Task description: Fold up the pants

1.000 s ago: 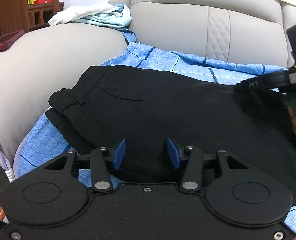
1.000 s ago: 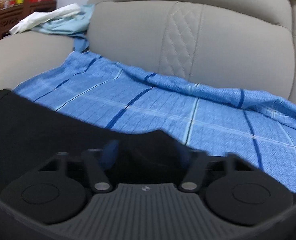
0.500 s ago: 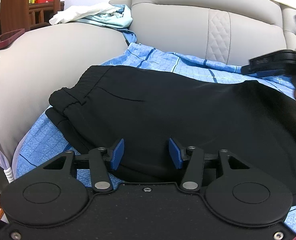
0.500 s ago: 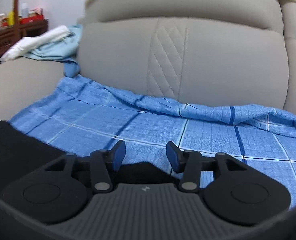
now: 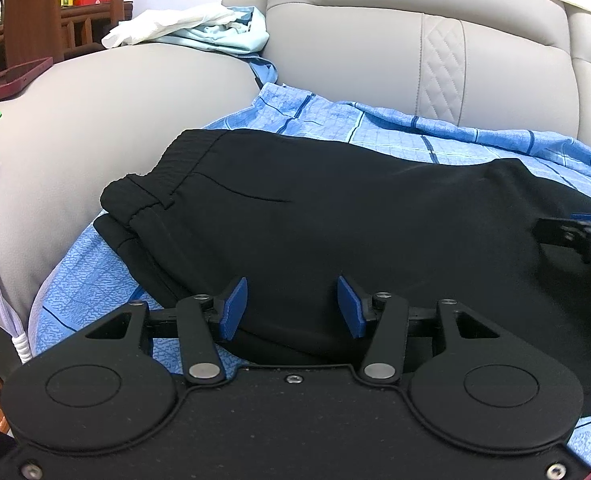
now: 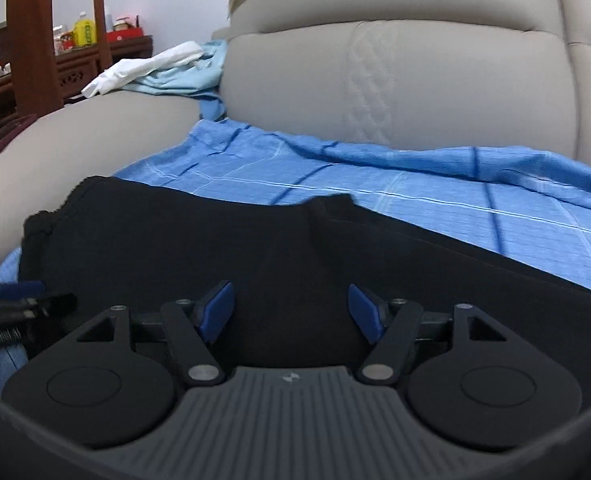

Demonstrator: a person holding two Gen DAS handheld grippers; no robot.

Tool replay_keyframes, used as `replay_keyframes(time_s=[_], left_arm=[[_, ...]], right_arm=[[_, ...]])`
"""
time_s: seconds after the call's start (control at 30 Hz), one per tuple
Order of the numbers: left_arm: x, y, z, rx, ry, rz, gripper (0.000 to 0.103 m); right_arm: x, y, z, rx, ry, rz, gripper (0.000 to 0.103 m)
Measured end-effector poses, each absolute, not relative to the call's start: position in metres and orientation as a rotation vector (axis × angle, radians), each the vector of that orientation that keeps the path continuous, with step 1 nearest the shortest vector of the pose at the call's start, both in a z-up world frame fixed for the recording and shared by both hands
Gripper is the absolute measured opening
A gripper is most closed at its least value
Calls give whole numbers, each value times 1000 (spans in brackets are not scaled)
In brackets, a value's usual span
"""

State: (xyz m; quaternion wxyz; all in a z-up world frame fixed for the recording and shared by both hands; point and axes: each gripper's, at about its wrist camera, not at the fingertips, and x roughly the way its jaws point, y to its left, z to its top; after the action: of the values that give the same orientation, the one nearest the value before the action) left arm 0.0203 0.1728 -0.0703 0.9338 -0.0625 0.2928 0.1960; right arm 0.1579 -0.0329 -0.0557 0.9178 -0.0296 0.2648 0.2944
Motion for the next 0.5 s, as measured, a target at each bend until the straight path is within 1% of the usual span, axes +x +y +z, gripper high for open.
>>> replay_keyframes(time_s=[0.17, 0.33, 0.5], left_arm=[[20, 172, -70, -129, 600, 402, 49], [21, 173, -69, -129, 606, 406, 49], [23, 172, -68, -131, 618, 417, 50]], right_arm=[[157, -70, -59, -136, 531, 509, 78], [164, -131, -63, -100, 544, 345, 84], [157, -212, -65, -17, 552, 147, 86]])
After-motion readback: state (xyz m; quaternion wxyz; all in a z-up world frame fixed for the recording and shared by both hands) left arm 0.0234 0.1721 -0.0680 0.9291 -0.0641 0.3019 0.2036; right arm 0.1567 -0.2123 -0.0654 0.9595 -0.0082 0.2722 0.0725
